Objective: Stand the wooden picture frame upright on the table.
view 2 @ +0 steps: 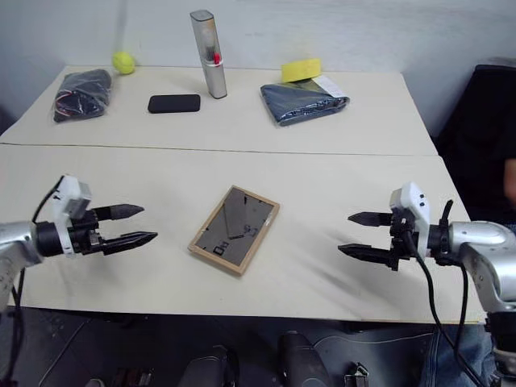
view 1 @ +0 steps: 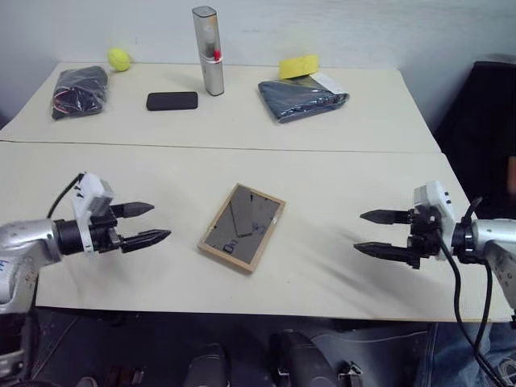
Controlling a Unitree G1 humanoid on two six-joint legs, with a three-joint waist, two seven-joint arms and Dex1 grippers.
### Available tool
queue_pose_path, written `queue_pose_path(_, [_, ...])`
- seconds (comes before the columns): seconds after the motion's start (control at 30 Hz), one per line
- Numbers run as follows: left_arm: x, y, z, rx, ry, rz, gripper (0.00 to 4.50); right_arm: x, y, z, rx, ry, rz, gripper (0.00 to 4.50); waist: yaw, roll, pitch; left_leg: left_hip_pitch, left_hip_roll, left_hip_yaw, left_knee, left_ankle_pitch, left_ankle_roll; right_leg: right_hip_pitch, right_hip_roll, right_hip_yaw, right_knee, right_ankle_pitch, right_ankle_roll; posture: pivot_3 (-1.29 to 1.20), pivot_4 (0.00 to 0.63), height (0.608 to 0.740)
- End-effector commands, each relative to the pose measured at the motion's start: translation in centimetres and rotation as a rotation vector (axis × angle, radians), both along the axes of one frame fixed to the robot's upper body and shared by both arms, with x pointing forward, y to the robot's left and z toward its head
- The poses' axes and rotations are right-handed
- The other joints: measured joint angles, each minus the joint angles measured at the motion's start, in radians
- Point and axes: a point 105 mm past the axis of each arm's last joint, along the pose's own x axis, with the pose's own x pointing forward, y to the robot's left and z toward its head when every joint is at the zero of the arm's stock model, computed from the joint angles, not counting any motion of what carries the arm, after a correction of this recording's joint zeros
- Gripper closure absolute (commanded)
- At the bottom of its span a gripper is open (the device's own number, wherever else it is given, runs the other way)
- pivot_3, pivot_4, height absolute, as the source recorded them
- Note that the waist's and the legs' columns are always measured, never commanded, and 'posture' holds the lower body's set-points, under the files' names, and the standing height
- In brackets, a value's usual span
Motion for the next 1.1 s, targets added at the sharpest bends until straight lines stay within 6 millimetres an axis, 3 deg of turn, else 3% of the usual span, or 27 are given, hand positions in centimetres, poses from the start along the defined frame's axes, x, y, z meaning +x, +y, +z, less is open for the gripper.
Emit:
queue_pose_path(0.03, [-0.2,0.1,-0.4,0.095,-0.016,-0.055,0.0,0.2,0.3,0.2,-0.013,-0.026,0.029,0.04,0.0,0.0,0.0,0.0,0.0,0.0,0.0,0.0,0.0,0.0,0.0,0.0,0.0,0.0,0.0,0.0,0.15,0.74])
queue_pose_path(0.4, [0.9,0.3,-1.8,0.19,-0.06,-0.024,0.0,0.8,3.4,-0.2,-0.063,-0.119,0.094,0.04,-0.002,0.0,0.0,-0.001,0.0,0.0,0.001,0.0,0.0,-0.001,0.0,0.0,0.001,0.0,0.0,0.0,0.15,0.74])
queue_pose_path(0.5, [2.6,0.0,-3.6,0.331,-0.088,-0.05,0.5,1.9,4.8,-1.0,-0.126,-0.166,0.135,0.56,-0.001,0.001,0.0,-0.001,0.0,0.0,0.001,0.0,0.0,-0.002,0.0,0.0,0.001,0.0,0.0,0.0,0.15,0.74])
queue_pose_path(0.67, [4.7,-0.9,-4.7,0.371,-0.116,-0.083,2.07,3.2,6.6,-1.7,-0.165,-0.219,0.174,2.28,0.002,0.0,0.0,-0.003,-0.001,0.0,0.003,0.0,0.0,-0.003,0.0,0.0,0.002,0.0,0.0,0.0,0.15,0.74])
queue_pose_path(0.77, [5.6,-3.4,-5.2,0.343,-0.119,-0.178,3.01,4.2,8.3,-2.2,-0.18,-0.252,0.206,3.32,0.002,0.0,0.0,-0.004,0.0,0.001,0.004,0.002,-0.003,-0.003,0.0,-0.001,0.002,0.0,0.0,0.0,0.15,0.74])
queue_pose_path(0.87, [5.7,-4.6,-6.1,0.375,-0.121,-0.256,3.97,5.0,9.2,-2.7,-0.209,-0.271,0.226,4.35,0.001,0.0,0.0,-0.003,-0.001,0.001,0.006,0.002,-0.003,-0.003,-0.001,0.0,0.003,0.0,0.001,0.0,0.15,0.74])
queue_pose_path(0.93, [5.7,-5.3,-6.1,0.347,-0.112,-0.28,4.44,5.5,9.6,-2.9,-0.215,-0.278,0.227,4.5,0.001,0.0,0.0,-0.003,0.0,0.001,0.006,0.002,-0.003,-0.003,0.0,0.0,0.003,0.0,0.001,0.0,0.15,0.74])
queue_pose_path(1.1, [4.0,-8.0,-6.0,0.225,-0.018,-0.392,4.44,7.2,11.1,-2.9,-0.214,-0.308,0.194,4.5,-0.001,0.0,0.0,-0.003,0.0,0.001,0.006,0.002,-0.004,-0.003,-0.001,0.0,0.004,0.0,0.001,0.0,0.15,0.74])
